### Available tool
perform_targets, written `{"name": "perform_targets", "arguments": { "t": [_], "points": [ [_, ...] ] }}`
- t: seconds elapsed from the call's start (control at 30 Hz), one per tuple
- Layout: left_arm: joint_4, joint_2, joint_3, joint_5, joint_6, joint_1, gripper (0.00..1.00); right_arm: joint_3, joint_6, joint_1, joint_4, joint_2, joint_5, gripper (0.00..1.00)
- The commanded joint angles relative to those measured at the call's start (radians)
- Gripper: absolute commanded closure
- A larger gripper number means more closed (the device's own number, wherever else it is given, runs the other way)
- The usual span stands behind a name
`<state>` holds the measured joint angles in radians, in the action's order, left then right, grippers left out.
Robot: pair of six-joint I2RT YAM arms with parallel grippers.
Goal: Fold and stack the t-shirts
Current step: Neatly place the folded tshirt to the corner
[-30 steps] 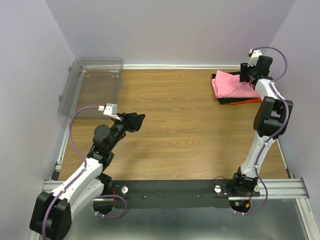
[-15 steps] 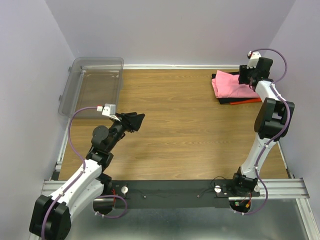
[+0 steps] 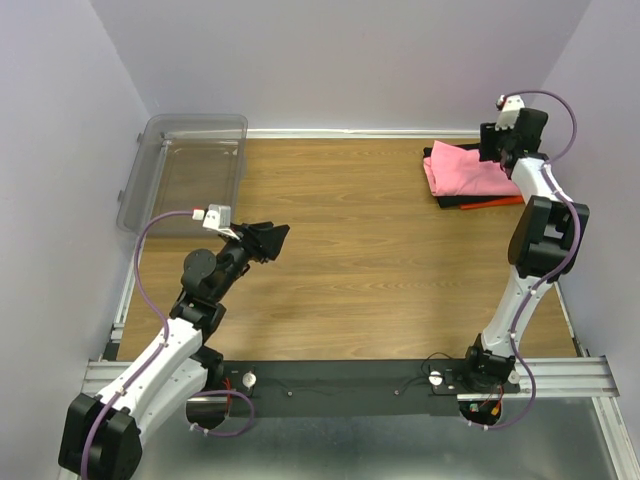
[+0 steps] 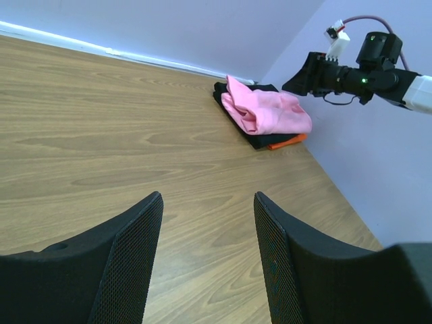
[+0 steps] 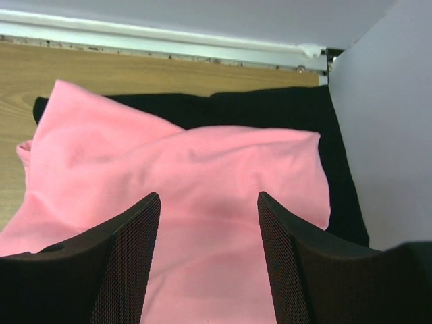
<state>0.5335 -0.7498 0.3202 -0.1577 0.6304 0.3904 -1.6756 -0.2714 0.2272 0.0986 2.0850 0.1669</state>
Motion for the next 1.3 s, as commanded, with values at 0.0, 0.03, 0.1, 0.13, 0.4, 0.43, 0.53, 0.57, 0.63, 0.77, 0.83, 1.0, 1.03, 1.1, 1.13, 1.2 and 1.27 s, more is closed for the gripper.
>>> {"name": "perform_targets", "arguments": {
  "t": [0.0,0.03,0.1,0.13,0.4,0.43,0.53,0.57,0.63,0.77,0.83,1.0,1.03,1.1,1.13,1.2,1.27],
  "points": [
    [-0.010,0.010,0.039,0.021,-0.035,0.002,0.35,-0.061,-0.029,-0.019,-0.019,0.029,-0.023,0.33],
    [-0.013,0.010,0.040,0.021,-0.041,0.002,0.35,-0.068,-0.038,-0.020,-0.011,0.032,-0.009,0.33],
    [-0.013,0.006,0.045,0.026,-0.051,0.002,0.35,-0.085,-0.075,-0.034,0.013,0.046,0.045,0.30],
    [-0.013,0.004,0.045,0.026,-0.054,0.002,0.35,-0.094,-0.087,-0.040,0.027,0.058,0.058,0.29],
    [-0.015,-0.026,0.057,0.023,-0.095,0.001,0.35,-0.330,-0.143,-0.074,0.164,0.222,0.181,0.30],
    [-0.013,-0.029,0.056,0.023,-0.098,0.002,0.35,-0.364,-0.132,-0.074,0.185,0.243,0.192,0.30],
    [-0.010,-0.046,0.057,0.026,-0.104,0.002,0.35,-0.487,-0.089,-0.074,0.228,0.334,0.239,0.32],
    [-0.009,-0.051,0.056,0.026,-0.106,0.002,0.35,-0.519,-0.074,-0.074,0.236,0.354,0.249,0.32],
    [-0.004,-0.066,0.056,0.021,-0.104,0.001,0.35,-0.562,-0.049,-0.075,0.254,0.409,0.269,0.33],
    [0.011,-0.086,0.053,0.014,-0.098,-0.001,0.35,-0.651,-0.002,-0.077,0.274,0.486,0.298,0.34],
    [0.013,-0.092,0.053,0.012,-0.098,0.001,0.35,-0.650,0.001,-0.077,0.282,0.491,0.318,0.34],
    [0.029,-0.112,0.056,0.011,-0.095,0.001,0.35,-0.602,-0.011,-0.077,0.288,0.480,0.388,0.37],
    [0.033,-0.121,0.057,0.006,-0.094,0.001,0.35,-0.599,-0.011,-0.078,0.289,0.478,0.394,0.37],
    [0.042,-0.137,0.063,0.000,-0.089,0.001,0.35,-0.592,-0.020,-0.078,0.291,0.472,0.405,0.40],
    [0.045,-0.138,0.062,-0.005,-0.087,0.001,0.35,-0.584,-0.026,-0.078,0.290,0.471,0.408,0.41],
    [0.051,-0.148,0.065,-0.012,-0.081,0.001,0.35,-0.584,-0.028,-0.078,0.293,0.468,0.413,0.45],
    [0.056,-0.149,0.066,-0.016,-0.080,-0.001,0.35,-0.596,-0.023,-0.078,0.294,0.474,0.413,0.46]
  ]
}}
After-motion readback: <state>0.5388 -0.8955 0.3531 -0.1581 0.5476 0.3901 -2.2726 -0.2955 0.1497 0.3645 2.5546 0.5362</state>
